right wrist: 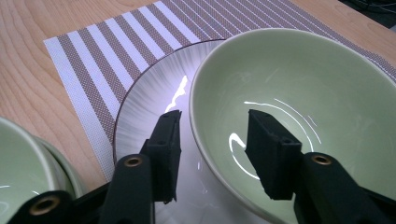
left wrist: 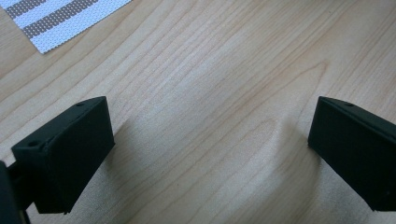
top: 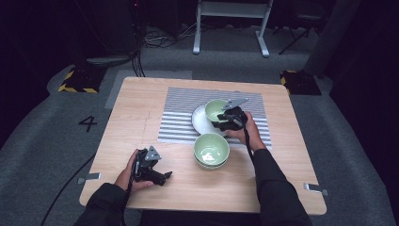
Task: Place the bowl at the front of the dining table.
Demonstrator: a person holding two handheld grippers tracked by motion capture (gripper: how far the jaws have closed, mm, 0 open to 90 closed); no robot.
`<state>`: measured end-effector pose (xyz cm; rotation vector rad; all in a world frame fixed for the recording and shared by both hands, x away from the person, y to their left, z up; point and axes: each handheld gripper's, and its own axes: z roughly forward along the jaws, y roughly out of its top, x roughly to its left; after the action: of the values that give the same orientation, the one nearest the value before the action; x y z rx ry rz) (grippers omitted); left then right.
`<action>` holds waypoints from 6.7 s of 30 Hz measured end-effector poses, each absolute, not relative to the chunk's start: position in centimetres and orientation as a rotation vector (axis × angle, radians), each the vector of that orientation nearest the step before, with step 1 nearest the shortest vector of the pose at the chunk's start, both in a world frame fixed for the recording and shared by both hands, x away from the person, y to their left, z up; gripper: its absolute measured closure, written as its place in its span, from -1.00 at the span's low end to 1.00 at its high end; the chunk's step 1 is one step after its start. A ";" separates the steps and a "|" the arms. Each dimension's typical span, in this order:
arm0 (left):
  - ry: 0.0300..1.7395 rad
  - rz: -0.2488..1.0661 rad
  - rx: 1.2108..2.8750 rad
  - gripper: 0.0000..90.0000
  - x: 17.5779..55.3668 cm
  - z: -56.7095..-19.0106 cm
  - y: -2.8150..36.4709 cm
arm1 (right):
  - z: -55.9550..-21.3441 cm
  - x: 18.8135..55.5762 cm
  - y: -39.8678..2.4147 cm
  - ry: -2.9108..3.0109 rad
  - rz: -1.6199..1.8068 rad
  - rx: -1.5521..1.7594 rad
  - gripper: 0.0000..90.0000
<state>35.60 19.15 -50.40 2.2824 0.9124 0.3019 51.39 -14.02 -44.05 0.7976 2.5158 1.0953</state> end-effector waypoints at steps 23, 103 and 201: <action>0.913 0.303 2.282 -1.00 35.6 -50.4 19.2 | -43.0 50.6 -14.9 2.443 1.073 0.866 -0.58; 0.914 0.303 2.282 -1.00 35.6 -50.4 19.2 | -40.3 41.1 -19.1 2.415 0.971 0.624 -0.52; 0.908 0.314 2.284 -0.99 35.6 -50.4 19.2 | -50.4 33.3 -31.2 2.370 1.030 1.080 -0.70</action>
<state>35.59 19.17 -50.38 2.2837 0.9076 0.3140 33.34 -31.21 -50.39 1.0800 2.3704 1.0302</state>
